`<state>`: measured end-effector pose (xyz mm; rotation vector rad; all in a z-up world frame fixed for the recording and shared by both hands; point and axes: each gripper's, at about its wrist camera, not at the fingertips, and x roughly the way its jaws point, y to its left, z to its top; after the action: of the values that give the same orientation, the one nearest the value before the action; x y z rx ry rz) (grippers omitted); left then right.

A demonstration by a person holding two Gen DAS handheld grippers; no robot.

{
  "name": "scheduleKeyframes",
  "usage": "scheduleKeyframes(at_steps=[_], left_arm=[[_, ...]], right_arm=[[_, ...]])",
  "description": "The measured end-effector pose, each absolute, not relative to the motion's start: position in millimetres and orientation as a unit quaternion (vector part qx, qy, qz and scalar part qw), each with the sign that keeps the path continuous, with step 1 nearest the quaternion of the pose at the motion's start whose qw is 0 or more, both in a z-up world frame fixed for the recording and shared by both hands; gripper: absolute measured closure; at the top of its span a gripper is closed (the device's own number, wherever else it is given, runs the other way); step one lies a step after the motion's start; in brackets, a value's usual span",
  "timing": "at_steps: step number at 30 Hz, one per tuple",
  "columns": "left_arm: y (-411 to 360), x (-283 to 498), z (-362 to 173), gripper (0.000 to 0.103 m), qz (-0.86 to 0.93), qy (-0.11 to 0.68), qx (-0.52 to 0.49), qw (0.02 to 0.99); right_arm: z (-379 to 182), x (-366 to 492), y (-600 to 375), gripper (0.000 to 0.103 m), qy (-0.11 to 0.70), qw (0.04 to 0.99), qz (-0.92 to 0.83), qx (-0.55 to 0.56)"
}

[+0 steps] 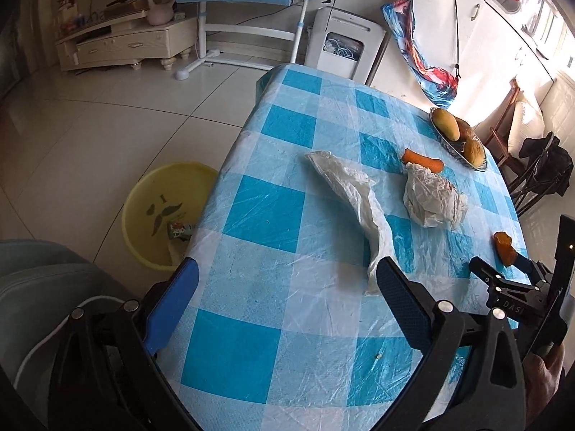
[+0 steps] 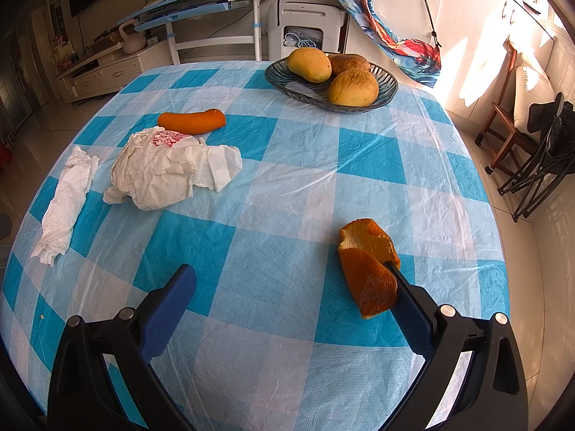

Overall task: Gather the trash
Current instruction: 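Lower the left tool onto the long white plastic bag and close it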

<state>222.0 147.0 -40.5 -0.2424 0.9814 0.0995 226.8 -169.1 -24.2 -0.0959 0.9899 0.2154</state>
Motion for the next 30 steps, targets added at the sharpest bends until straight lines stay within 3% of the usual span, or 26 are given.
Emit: scheduleKeyframes(at_steps=[16, 26, 27, 30], left_arm=[[128, 268, -54, 0.007, 0.057, 0.481, -0.084, 0.871], [98, 290, -71, 0.007, 0.055, 0.480, -0.023, 0.875], [94, 289, -70, 0.009, 0.050, 0.474, -0.015, 0.879], [88, 289, -68, 0.051, 0.036, 0.469, -0.004, 0.883]], right_arm=[[-23, 215, -176, 0.006, 0.472, 0.865, 0.159, -0.060], [-17, 209, -186, 0.007, 0.459, 0.861, 0.221, -0.001], [-17, 208, -184, 0.007, 0.458, 0.860, 0.224, -0.004], [-15, 205, -176, 0.007, 0.452, 0.860, 0.234, -0.020]])
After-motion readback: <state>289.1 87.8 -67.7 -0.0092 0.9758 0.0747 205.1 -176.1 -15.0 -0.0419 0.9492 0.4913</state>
